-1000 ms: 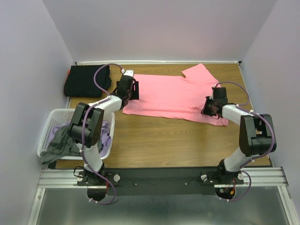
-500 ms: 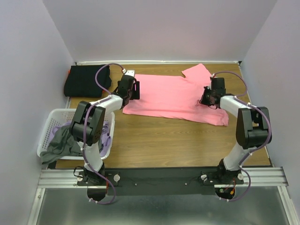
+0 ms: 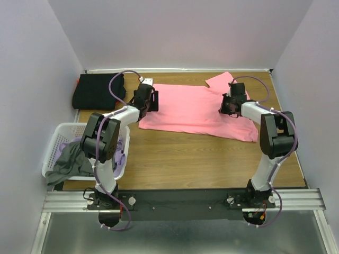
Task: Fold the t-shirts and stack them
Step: Fold the tshirt
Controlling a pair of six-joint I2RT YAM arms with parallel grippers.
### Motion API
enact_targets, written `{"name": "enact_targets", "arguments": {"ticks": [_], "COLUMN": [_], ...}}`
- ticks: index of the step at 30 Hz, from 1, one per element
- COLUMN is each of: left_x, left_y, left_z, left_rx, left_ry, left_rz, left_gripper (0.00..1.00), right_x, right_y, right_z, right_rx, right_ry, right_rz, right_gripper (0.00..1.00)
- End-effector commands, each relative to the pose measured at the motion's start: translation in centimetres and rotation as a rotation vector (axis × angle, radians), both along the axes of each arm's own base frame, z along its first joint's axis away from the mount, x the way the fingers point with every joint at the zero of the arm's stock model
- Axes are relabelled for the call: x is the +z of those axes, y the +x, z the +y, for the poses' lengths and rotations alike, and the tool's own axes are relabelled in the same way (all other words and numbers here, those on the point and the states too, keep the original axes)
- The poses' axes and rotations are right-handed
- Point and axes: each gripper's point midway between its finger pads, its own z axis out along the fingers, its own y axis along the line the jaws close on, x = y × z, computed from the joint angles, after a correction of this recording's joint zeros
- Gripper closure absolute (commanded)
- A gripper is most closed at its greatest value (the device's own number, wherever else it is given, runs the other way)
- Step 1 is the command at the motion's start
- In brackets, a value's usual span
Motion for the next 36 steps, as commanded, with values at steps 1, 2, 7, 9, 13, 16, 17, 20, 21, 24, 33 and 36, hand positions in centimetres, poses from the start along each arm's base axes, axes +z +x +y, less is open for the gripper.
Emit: {"name": "enact_targets", "arguments": {"ticks": [1, 2, 7, 9, 13, 16, 17, 20, 21, 24, 33, 36], "left_x": [-0.3, -0.3, -0.7, -1.6, -2.5, -3.1, -3.0, -3.8, -4.0, -4.2, -4.4, -4.3], "left_y": [1.1, 1.2, 2.1, 2.0, 1.9, 1.6, 1.8, 1.8, 1.8, 1.7, 1.8, 1.7], "left_z": [0.2, 0.2, 0.8, 1.0, 1.6, 2.0, 2.1, 2.1, 2.2, 2.2, 2.3, 2.4], "left_rx": [0.008, 0.008, 0.040, 0.048, 0.072, 0.085, 0.090, 0.092, 0.092, 0.095, 0.100, 0.105], "left_ry": [0.019, 0.020, 0.065, 0.082, 0.110, 0.130, 0.134, 0.148, 0.151, 0.154, 0.160, 0.161], "left_rz": [0.007, 0.009, 0.032, 0.056, 0.087, 0.104, 0.103, 0.129, 0.135, 0.141, 0.147, 0.146], "left_gripper": [0.22, 0.22, 0.23, 0.25, 0.32, 0.38, 0.39, 0.46, 0.47, 0.53, 0.81, 1.00], "right_x": [-0.3, -0.2, 0.6, 0.7, 0.9, 0.9, 0.9, 0.9, 0.9, 1.0, 0.8, 0.8], "right_y": [0.7, 0.7, 0.5, 0.3, 0.0, -0.2, -0.2, -0.4, -0.4, -0.4, -0.6, -0.6], "right_z": [0.1, 0.1, -0.1, -0.1, -0.2, -0.1, -0.2, -0.2, -0.2, -0.2, -0.2, -0.3], "right_rx": [0.007, 0.008, 0.000, 0.000, -0.006, -0.005, -0.007, -0.004, -0.004, -0.008, -0.005, -0.013], "right_ry": [-0.019, -0.020, -0.022, -0.020, -0.022, -0.020, -0.021, -0.018, -0.018, -0.019, -0.017, -0.021], "right_rz": [0.001, 0.001, -0.014, -0.015, -0.017, -0.015, -0.015, -0.015, -0.015, -0.017, -0.012, -0.012], "right_gripper": [0.76, 0.71, 0.56, 0.55, 0.55, 0.55, 0.55, 0.55, 0.55, 0.55, 0.55, 0.55]}}
